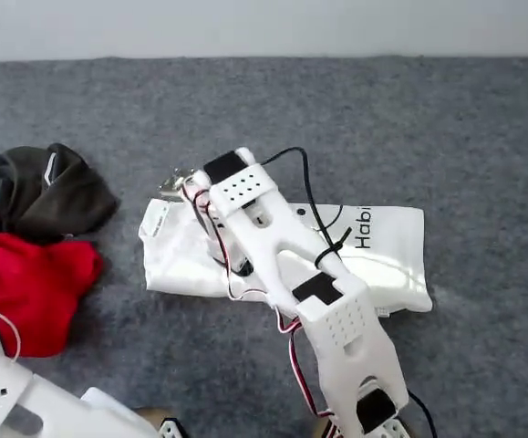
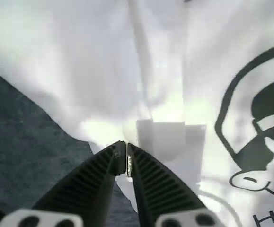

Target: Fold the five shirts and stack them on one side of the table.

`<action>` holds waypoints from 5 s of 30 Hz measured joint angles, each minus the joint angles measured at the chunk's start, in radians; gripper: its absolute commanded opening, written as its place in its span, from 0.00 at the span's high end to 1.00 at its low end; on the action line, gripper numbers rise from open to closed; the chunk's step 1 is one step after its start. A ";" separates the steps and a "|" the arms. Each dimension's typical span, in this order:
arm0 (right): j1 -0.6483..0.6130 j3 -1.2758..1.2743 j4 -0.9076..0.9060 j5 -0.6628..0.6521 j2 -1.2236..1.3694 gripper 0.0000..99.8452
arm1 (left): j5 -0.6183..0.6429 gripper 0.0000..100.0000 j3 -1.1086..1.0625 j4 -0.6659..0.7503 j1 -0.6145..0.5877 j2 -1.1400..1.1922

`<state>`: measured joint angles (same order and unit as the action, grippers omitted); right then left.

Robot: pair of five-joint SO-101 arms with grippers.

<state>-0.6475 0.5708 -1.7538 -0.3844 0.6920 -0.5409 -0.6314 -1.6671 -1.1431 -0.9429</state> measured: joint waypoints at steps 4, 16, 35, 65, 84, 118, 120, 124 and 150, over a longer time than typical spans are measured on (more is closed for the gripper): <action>0.011 0.029 -0.002 0.040 -0.103 0.99 | 0.000 0.99 0.000 0.000 0.000 0.000; 0.310 -0.365 -0.002 0.160 -0.471 0.78 | 0.000 0.98 0.000 0.000 0.000 0.000; 0.690 -0.812 0.416 0.273 -0.528 0.68 | 0.000 0.98 0.000 0.000 0.000 0.000; 0.770 -0.921 0.589 0.121 -0.540 0.99 | 0.000 0.98 0.000 0.000 0.000 0.000; 0.982 -0.853 0.443 -0.209 -0.677 0.99 | 0.000 0.98 0.000 0.000 0.000 0.000; 0.069 -0.523 0.399 0.028 -0.546 0.70 | 0.000 0.98 0.000 0.000 0.000 0.000; 0.061 -0.430 0.342 0.028 -0.526 0.72 | 0.000 0.98 0.000 0.000 0.000 0.000; 0.083 -0.245 0.203 0.028 -0.488 0.86 | 0.000 0.98 0.000 0.000 0.000 0.000; -0.055 -0.026 0.003 -0.101 -0.037 0.99 | 0.000 0.98 0.000 0.000 0.000 0.000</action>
<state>-0.7027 0.5447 -1.7507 -0.4856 0.6552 -0.5409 -0.6314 -1.6671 -1.1431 -0.9429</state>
